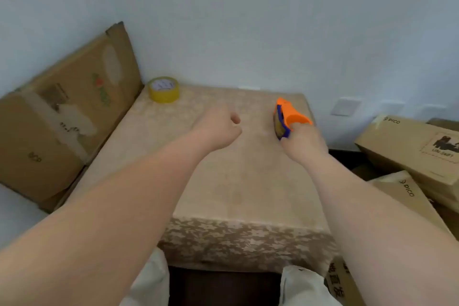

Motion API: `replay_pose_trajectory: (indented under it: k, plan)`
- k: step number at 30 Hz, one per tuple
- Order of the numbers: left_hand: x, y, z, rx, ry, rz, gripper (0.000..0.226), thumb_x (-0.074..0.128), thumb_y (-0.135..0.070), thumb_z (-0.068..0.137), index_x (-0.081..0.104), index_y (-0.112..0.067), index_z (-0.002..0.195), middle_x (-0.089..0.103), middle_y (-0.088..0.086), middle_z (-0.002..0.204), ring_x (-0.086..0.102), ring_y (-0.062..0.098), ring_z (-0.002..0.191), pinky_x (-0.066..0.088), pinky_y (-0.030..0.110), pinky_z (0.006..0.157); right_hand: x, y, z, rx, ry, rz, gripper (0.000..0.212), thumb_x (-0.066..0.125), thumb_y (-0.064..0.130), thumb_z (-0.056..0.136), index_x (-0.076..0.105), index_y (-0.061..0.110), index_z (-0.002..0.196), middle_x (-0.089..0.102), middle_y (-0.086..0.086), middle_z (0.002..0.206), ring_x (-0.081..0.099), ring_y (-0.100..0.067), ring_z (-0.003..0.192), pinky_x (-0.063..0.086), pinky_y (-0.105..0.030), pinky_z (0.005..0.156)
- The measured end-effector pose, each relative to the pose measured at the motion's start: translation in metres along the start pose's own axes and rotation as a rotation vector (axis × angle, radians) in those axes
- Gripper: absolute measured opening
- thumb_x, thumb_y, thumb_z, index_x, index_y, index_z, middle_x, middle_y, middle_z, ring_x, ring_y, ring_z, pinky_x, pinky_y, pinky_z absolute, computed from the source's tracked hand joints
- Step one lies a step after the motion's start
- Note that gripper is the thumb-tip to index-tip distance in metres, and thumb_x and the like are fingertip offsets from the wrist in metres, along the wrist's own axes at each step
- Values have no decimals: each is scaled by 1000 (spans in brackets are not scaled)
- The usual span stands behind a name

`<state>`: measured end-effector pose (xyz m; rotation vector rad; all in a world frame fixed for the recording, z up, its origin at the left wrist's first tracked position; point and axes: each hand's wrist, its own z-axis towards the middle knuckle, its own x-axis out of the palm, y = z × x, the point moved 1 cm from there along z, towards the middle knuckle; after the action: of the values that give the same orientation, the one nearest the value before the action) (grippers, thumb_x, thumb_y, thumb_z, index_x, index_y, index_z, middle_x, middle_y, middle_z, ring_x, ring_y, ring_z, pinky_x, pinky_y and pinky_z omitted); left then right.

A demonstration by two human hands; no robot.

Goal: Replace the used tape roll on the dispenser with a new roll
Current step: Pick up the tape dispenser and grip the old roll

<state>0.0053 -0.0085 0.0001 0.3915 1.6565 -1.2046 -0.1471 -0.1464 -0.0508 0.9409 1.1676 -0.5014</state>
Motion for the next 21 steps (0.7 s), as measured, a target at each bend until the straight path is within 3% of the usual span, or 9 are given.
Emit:
replay_pose_trajectory:
  k: [3, 6, 8, 10, 14, 17, 18, 21]
  plan:
    - [7, 9, 17, -8, 33, 10, 38, 58, -25, 81, 62, -17, 117, 68, 8, 113, 60, 25, 108, 46, 30, 90, 9, 0, 22, 104, -4, -34, 51, 56, 19, 81, 46, 14, 131, 56, -14, 126, 51, -36, 115, 46, -36, 82]
    - [17, 18, 27, -26, 65, 8, 40, 57, -25, 81, 60, -19, 120, 69, 6, 109, 60, 23, 108, 44, 28, 88, 20, -1, 38, 186, 95, -61, 60, 55, 13, 84, 35, 13, 140, 49, -16, 134, 43, -36, 125, 42, -39, 97]
    - [23, 24, 30, -33, 71, 4, 39, 56, -25, 81, 60, -19, 120, 70, 5, 108, 60, 23, 107, 45, 29, 89, 26, -3, 41, 192, 165, -102, 57, 51, 11, 87, 33, 13, 141, 50, -20, 131, 48, -38, 121, 43, -39, 94]
    - [29, 28, 30, -55, 101, -7, 39, 57, -25, 81, 61, -19, 119, 70, 5, 105, 60, 23, 106, 47, 30, 90, 29, -5, 39, 157, 193, -202, 39, 46, 13, 92, 44, 7, 131, 53, -21, 127, 48, -39, 118, 42, -38, 90]
    - [34, 31, 25, -85, 146, -66, 36, 57, -25, 81, 63, -18, 117, 70, 5, 105, 61, 22, 104, 46, 28, 90, 37, -5, 34, 155, 280, -177, 28, 48, 11, 93, 52, 1, 119, 60, -19, 112, 57, -35, 102, 40, -32, 72]
    - [33, 30, 21, -85, 165, -93, 35, 58, -24, 81, 64, -16, 115, 71, 6, 106, 62, 23, 104, 45, 27, 89, 43, -6, 29, 139, 225, 42, 5, 50, 11, 91, 51, 6, 93, 51, -11, 85, 50, -29, 81, 35, -32, 66]
    - [31, 29, 19, -94, 172, -106, 35, 58, -24, 81, 65, -16, 115, 71, 7, 106, 62, 23, 103, 45, 27, 89, 43, -4, 25, 138, 184, 178, 6, 53, 10, 89, 50, 5, 87, 48, -9, 78, 48, -28, 78, 35, -32, 65]
    - [25, 29, 12, -151, 189, -207, 35, 60, -24, 81, 65, -16, 115, 70, 9, 108, 63, 24, 99, 45, 23, 78, 30, 20, 10, 201, 182, 673, 16, 56, 16, 89, 61, 9, 102, 57, -6, 82, 52, -23, 80, 42, -35, 71]
